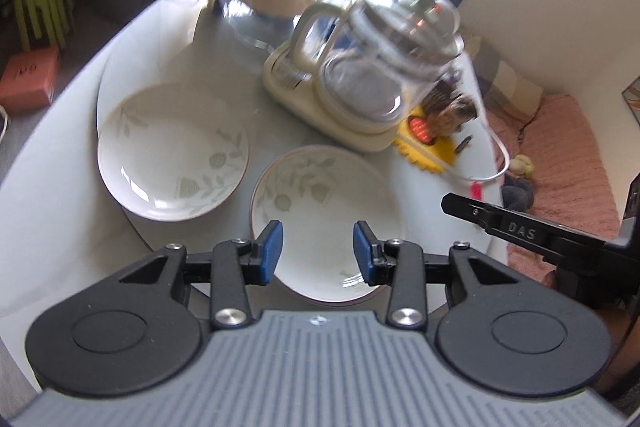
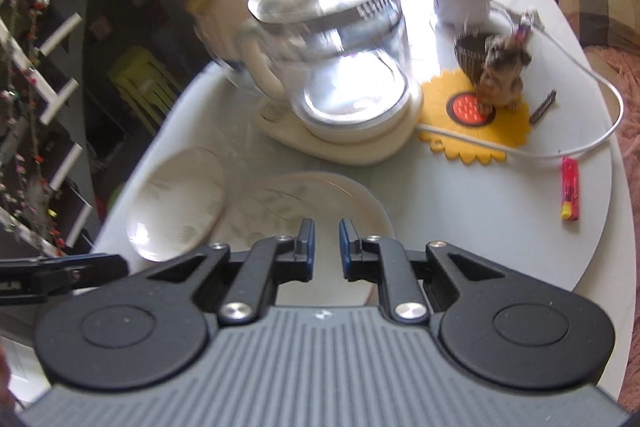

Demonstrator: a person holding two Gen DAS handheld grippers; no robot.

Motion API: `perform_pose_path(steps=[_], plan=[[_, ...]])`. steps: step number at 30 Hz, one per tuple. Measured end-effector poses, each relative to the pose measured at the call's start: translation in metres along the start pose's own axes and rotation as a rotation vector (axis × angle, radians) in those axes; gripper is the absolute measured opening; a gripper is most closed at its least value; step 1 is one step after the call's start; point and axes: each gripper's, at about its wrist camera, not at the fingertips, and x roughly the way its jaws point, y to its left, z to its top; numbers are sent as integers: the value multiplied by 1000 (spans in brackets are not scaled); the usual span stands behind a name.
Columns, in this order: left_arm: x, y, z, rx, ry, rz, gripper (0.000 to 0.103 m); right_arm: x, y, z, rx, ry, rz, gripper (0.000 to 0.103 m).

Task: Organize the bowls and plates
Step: 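Move both grippers to the other leaf-pattern plate on the lazy susan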

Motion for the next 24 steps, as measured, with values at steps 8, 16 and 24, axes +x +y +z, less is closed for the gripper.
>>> perform_pose_path(steps=[8, 16, 24], plan=[[-55, -1, -5, 9, -86, -31, 43, -70, 33, 0, -25, -106, 58, 16], [-77, -1, -28, 49, -41, -29, 43, -114, 54, -31, 19, -141, 51, 16], [-89, -3, -51, -5, -47, 2, 43, -130, 56, -68, 12, -76, 73, 16]])
